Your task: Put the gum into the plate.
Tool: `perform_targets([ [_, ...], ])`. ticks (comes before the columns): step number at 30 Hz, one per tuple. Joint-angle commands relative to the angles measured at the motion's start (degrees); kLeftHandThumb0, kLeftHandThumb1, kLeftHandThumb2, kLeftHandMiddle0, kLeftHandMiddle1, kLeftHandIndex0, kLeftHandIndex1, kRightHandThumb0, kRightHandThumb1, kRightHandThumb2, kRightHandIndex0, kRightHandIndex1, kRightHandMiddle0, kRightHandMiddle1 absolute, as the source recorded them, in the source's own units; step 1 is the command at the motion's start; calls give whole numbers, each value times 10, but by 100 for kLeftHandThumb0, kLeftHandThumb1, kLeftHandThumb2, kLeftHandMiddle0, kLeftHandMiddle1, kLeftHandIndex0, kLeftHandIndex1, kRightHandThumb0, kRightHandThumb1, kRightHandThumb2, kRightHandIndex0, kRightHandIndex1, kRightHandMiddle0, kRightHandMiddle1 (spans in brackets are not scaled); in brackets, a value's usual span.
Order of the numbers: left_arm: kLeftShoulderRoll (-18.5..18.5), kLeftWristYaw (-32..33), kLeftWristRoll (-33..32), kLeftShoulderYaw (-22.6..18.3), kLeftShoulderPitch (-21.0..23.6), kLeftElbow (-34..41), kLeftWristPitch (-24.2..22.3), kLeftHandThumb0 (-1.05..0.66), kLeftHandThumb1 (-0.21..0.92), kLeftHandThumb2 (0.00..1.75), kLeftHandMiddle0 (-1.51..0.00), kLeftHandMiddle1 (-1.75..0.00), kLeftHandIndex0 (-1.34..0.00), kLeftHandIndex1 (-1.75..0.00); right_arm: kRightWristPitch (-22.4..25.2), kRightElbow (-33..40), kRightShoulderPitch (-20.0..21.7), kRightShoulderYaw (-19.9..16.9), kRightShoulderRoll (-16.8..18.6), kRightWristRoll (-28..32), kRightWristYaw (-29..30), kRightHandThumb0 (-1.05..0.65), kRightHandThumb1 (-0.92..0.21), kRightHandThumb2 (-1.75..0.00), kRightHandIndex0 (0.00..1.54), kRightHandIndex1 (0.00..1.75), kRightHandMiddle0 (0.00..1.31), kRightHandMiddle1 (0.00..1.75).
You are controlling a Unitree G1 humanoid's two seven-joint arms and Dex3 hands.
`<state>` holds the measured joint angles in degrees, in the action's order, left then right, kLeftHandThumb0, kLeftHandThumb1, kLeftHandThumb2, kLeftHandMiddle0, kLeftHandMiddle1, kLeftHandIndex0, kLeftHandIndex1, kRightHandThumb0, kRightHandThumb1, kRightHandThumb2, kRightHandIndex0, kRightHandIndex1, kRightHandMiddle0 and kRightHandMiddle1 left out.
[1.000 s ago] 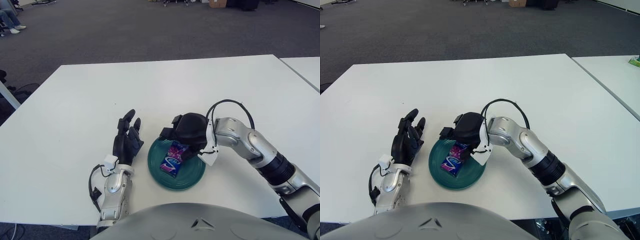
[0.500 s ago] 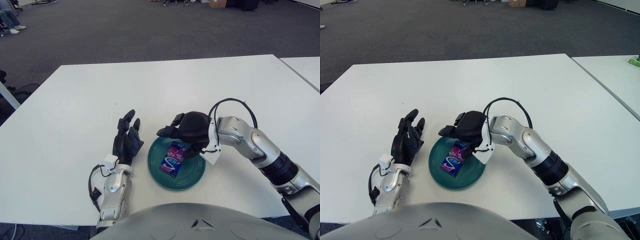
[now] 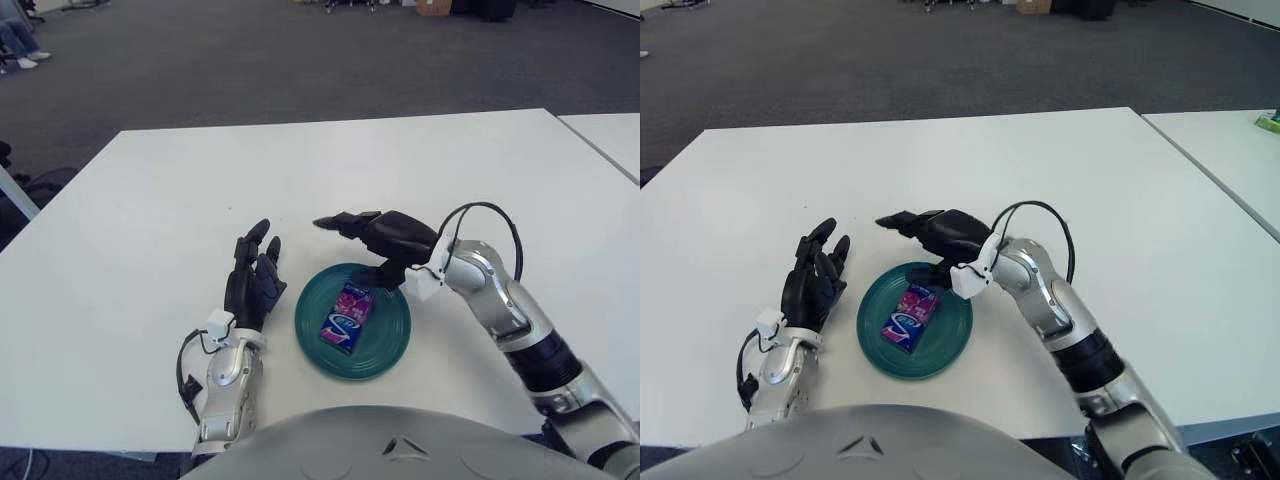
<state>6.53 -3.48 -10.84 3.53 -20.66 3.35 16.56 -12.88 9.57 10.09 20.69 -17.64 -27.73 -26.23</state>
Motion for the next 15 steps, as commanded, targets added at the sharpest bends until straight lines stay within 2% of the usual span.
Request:
perform_targets([
  [1,4,-4,-6,-3,-3,8,4,-84,92,94,-38,0,0,-74,1,-22,-17,-18,34,32,52,-100,-92,-87,52,6,0,49],
  [6,3,-2,1,-3,-5,9,5,-85,92,93,-38,0,0,-75,-7,-73,-50,-43,90,98,112,-96,-92,-85,44,2,0,45],
  [9,0,-3,6,-3,-5,9,5,-87,92,93,-37,0,0,-76,0,-90,-55,-57,122,139,133,-93,-92,-85,39,0,0,42],
  [12,-1,-4,7,-3,-5,9,4,-88,92,94,-37,0,0,-77,0,-96,-55,-63,135,152,146,-92,-92,-84,36,0,0,41],
  [15,-4,-5,9,-3,-6,9,0,-90,92,94,-36,0,0,-77,-18,-124,-44,-85,152,164,180,-93,-92,-85,36,0,0,41],
])
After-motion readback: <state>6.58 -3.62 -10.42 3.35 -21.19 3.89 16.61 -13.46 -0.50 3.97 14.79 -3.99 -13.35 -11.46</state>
